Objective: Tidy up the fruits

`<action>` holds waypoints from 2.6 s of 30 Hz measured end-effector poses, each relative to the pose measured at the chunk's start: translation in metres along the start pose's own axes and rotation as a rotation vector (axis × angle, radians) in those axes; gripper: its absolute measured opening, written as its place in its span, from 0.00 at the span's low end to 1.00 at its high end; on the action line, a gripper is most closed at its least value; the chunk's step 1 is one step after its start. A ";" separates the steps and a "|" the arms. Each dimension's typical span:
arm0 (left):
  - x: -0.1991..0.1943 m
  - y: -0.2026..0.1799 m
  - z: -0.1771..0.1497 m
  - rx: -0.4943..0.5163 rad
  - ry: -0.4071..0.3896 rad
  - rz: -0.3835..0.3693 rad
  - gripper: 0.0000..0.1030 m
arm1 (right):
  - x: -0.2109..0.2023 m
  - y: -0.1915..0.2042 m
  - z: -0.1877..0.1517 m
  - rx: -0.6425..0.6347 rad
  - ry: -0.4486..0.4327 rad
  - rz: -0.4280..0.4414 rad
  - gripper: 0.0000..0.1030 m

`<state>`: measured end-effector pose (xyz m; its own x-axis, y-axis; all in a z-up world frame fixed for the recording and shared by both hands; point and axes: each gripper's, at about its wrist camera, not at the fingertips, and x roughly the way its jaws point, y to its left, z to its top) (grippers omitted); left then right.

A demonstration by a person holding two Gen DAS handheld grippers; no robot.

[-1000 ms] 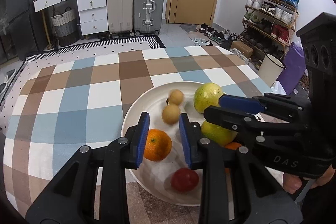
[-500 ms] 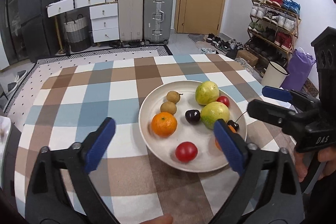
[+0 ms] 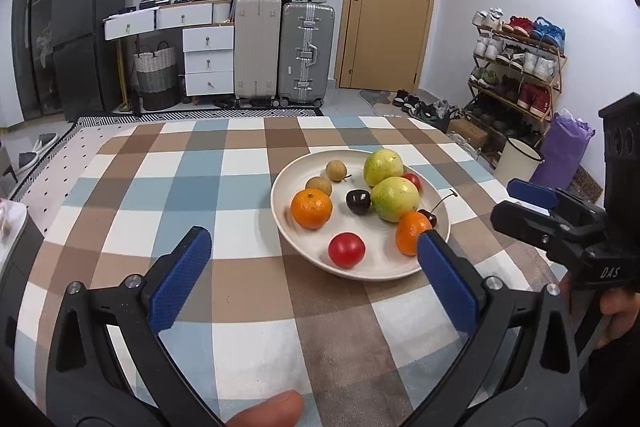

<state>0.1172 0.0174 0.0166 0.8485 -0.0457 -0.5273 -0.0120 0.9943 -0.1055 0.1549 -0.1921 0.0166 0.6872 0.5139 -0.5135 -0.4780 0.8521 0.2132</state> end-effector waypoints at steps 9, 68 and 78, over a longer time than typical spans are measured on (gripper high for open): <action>-0.010 0.003 -0.019 -0.004 -0.059 -0.006 1.00 | -0.015 0.005 -0.014 -0.040 -0.068 -0.007 1.00; -0.006 0.002 -0.022 -0.004 -0.114 -0.001 1.00 | -0.015 0.015 -0.026 -0.115 -0.125 -0.076 1.00; -0.006 0.003 -0.021 -0.003 -0.119 0.002 1.00 | -0.015 0.015 -0.026 -0.115 -0.125 -0.076 1.00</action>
<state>0.1007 0.0186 0.0015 0.9052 -0.0318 -0.4238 -0.0152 0.9941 -0.1071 0.1233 -0.1896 0.0064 0.7830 0.4627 -0.4156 -0.4764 0.8758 0.0775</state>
